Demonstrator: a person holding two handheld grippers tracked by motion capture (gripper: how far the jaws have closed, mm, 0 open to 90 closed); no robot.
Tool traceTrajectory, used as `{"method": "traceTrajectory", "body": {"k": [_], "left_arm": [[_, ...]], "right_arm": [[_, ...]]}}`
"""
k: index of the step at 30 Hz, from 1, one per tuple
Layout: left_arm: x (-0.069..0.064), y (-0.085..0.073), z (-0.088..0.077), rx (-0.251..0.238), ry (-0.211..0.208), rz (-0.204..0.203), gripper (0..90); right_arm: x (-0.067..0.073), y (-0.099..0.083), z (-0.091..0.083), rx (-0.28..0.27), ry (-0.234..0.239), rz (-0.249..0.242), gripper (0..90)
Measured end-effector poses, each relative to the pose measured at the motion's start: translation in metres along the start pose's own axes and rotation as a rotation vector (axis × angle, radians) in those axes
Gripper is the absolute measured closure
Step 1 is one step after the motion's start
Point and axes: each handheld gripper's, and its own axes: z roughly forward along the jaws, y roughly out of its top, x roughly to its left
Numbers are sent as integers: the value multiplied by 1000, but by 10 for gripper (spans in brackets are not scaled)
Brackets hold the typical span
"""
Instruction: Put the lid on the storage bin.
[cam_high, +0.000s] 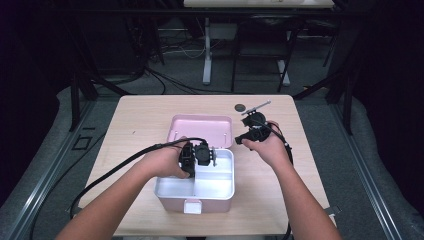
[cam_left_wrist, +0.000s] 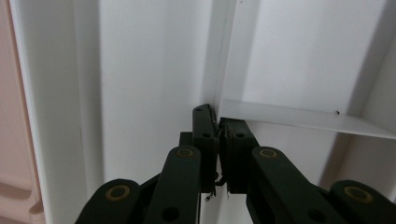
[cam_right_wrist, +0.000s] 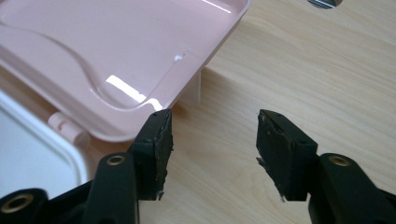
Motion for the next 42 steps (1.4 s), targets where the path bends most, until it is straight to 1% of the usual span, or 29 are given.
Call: {"method": "traceTrajectory", "body": {"k": [3,4,5,6,8,9,10,14,15,19,20,24,28,34,37,42], "left_arm": [[0,0,0,-3,5,7,855],[0,0,0,-2,5,9,856],[0,0,0,3,6,18,856],[0,0,0,4,4,20,857],[0,0,0,4,4,23,858],[-1,0,0,-3,2,15,858],[-1,0,0,-1,3,18,858],[0,0,0,4,3,25,859],[0,0,0,1,2,25,859],[0,0,0,4,2,26,860],[0,0,0,0,1,22,859],[0,0,0,-1,0,24,860],[-1,0,0,-2,7,24,860],[-1,0,0,-2,10,25,860],[-1,0,0,-1,9,25,860],[-1,0,0,-2,10,25,860]], "right_arm": [[0,10,3,10,-25,13,483],[1,14,3,13,-21,24,488],[1,17,4,16,-6,29,492],[1,20,5,17,-6,33,497],[3,26,8,12,-28,49,509],[4,28,10,15,-19,66,511],[4,31,12,23,-11,74,513],[6,39,19,34,-11,93,542],[6,41,22,38,-5,99,549],[6,47,32,62,-20,120,585],[5,48,35,70,-19,132,591],[2,51,45,77,-35,181,628],[0,53,52,81,-41,226,666],[1,55,59,110,-46,255,687],[0,55,62,112,-37,289,705],[-3,56,65,133,-33,317,744]]}}
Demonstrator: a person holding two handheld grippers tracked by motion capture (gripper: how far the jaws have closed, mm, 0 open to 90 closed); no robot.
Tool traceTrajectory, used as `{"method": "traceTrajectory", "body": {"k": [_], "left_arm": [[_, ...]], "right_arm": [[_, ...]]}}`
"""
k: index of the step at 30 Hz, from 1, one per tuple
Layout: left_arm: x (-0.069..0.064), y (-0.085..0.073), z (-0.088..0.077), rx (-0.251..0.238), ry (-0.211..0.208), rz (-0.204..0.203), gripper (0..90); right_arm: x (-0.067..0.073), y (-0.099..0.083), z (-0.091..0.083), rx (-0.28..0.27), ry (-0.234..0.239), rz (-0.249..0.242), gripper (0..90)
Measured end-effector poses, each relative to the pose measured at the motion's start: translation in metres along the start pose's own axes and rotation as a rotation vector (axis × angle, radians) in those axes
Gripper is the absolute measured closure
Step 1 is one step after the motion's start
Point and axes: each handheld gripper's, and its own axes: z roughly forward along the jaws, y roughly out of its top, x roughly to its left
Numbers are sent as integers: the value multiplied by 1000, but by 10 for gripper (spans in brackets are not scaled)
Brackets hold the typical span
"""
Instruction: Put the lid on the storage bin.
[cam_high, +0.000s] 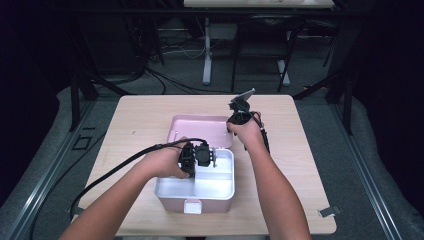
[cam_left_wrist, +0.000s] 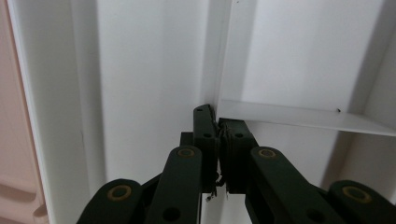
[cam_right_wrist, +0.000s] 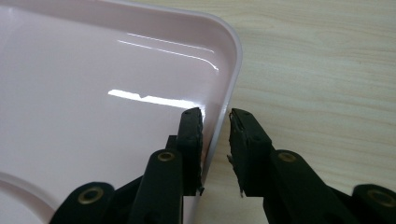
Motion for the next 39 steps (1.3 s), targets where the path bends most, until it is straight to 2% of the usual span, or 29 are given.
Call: {"method": "traceTrajectory", "body": {"k": [3,8,11,18,30,36,39], "left_arm": [[0,0,0,2,0,2,860],[0,0,0,1,-1,0,860],[1,0,0,3,-5,-1,860],[0,0,0,2,-4,0,861],[1,0,0,3,-7,-2,860],[1,0,0,5,-10,-2,860],[1,0,0,5,-9,-1,861]], "right_arm": [[1,1,2,6,13,13,765],[2,1,2,10,-2,17,811],[0,1,0,7,9,22,814],[5,1,-4,-7,-17,7,828],[9,-3,-21,-88,-25,-22,842],[9,-5,-36,-142,-3,-24,852],[12,-7,-46,-173,-9,-49,855]]}}
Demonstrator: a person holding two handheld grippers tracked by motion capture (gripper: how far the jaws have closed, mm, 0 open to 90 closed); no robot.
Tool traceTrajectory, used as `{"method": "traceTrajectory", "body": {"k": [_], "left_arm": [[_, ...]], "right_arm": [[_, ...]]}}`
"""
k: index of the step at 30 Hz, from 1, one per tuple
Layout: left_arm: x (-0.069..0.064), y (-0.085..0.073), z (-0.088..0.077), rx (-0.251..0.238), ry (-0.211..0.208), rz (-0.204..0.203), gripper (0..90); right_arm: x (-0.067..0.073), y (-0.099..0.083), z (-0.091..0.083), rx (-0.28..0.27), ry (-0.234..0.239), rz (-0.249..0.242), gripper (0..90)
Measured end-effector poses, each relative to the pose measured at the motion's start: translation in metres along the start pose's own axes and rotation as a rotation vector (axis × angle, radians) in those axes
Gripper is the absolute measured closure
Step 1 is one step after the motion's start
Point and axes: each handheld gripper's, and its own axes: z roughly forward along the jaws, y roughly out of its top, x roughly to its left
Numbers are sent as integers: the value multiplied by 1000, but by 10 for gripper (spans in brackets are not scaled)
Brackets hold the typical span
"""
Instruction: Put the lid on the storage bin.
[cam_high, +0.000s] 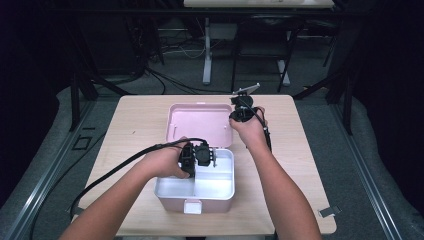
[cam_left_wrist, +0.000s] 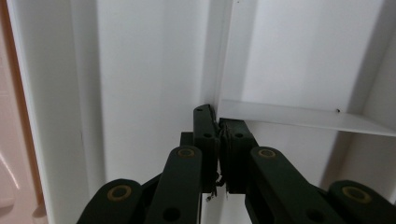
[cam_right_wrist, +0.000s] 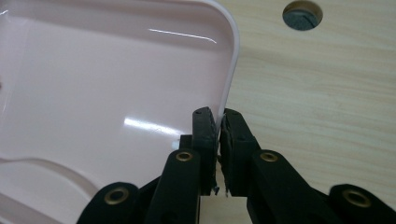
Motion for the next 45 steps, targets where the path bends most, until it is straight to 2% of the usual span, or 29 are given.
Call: {"method": "traceTrajectory", "body": {"k": [11,17,19,20,23,24,25,26,27,28,30,33,34,35,36,37,45], "left_arm": [[0,0,0,0,1,0,861],[0,0,0,1,1,-2,861],[0,0,0,-1,0,-2,861],[0,0,0,-1,0,-2,861],[-1,0,0,-4,10,-4,861],[-1,0,0,-1,14,-3,860],[-1,0,0,1,13,0,860],[-2,0,0,2,15,0,859],[-2,0,0,1,17,0,859],[-2,0,0,-1,17,0,859],[-3,0,0,-3,25,0,858],[-3,0,0,-4,28,1,858],[-3,0,0,-3,26,1,857],[-4,0,0,-5,29,1,857],[-4,0,0,-4,34,4,857],[-4,0,0,-5,33,4,856],[-6,-1,0,-12,56,0,851]], "right_arm": [[9,-13,-32,-128,-8,-71,861],[11,-23,-46,-188,21,-95,865],[12,-27,-50,-219,9,-100,867],[12,-30,-52,-233,20,-107,868],[13,-38,-59,-273,42,-110,871],[14,-41,-61,-296,30,-110,872],[13,-44,-63,-305,57,-120,872],[14,-48,-65,-324,57,-132,872],[15,-51,-66,-346,34,-129,872],[15,-54,-68,-353,64,-144,873],[18,-61,-72,-393,32,-152,874],[19,-71,-77,-432,54,-172,875],[20,-75,-78,-451,37,-169,876],[20,-78,-80,-459,57,-179,876],[22,-83,-82,-482,25,-169,878],[22,-86,-83,-488,41,-176,878],[27,-106,-89,-542,32,-194,880]]}}
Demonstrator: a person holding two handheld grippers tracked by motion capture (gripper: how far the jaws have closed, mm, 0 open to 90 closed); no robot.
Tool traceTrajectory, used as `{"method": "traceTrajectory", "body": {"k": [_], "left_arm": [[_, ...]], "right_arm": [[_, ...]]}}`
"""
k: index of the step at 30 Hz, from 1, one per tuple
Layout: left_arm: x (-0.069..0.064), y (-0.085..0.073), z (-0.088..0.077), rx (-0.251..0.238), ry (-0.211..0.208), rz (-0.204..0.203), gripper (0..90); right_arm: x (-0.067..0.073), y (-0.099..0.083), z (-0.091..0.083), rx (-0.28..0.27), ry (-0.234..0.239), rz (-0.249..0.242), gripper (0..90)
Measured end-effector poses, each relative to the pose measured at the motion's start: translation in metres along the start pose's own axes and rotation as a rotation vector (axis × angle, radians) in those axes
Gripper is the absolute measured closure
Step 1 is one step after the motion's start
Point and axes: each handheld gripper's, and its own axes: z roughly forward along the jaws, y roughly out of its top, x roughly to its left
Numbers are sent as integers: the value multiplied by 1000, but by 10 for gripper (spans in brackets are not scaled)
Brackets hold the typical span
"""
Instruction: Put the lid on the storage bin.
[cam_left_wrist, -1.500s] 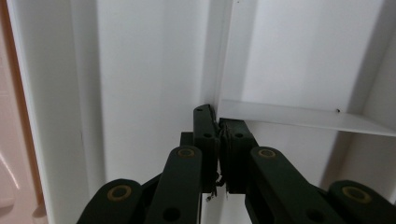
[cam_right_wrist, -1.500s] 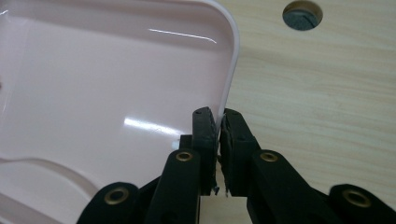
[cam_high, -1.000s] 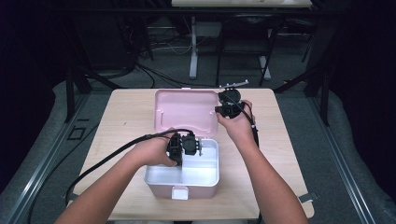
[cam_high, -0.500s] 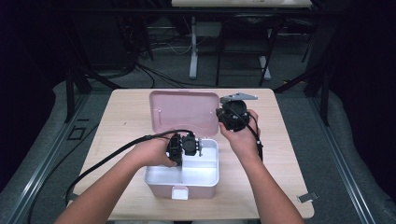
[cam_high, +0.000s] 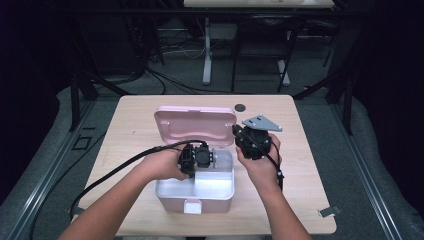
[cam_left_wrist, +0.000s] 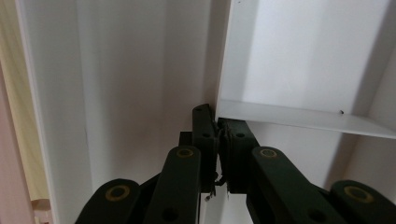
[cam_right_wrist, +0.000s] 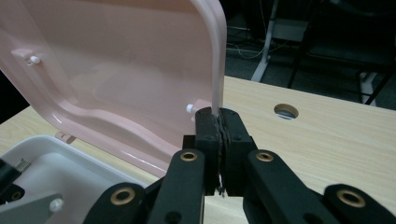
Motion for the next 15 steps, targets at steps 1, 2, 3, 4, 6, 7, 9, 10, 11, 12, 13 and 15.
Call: {"method": "traceTrajectory", "body": {"k": [1,2,3,4,6,7,9,10,11,12,13,15], "left_arm": [[0,0,0,-1,2,-4,851],[0,0,0,-1,3,-2,850],[-1,0,0,0,7,1,849],[-1,0,0,2,19,4,847],[-3,0,0,4,29,-2,840],[-4,0,-1,3,33,-3,837],[-5,-2,-1,-6,41,-14,831],[-5,-3,-1,-14,43,-21,822],[-4,-4,-1,-23,42,-34,810],[-3,-6,-1,-27,45,-44,797],[-2,-7,-1,-26,44,-53,780],[-1,-11,-1,-40,40,-78,755]], "right_arm": [[1,-1,-1,-2,-5,-7,880],[3,-2,-3,-7,-11,-10,880],[3,-3,-3,-11,-11,-17,880],[4,-4,-4,-18,-25,-20,880],[4,-6,-4,-28,-19,-26,881],[4,-5,-3,-29,-18,-22,880],[2,-5,-3,-24,-5,-15,880],[2,-5,-3,-25,-6,-16,880],[2,-5,-4,-23,-7,-17,879],[3,-5,-3,-28,-9,-18,880],[3,-5,-3,-28,-10,-20,880],[2,-5,-3,-25,-9,-18,880]]}}
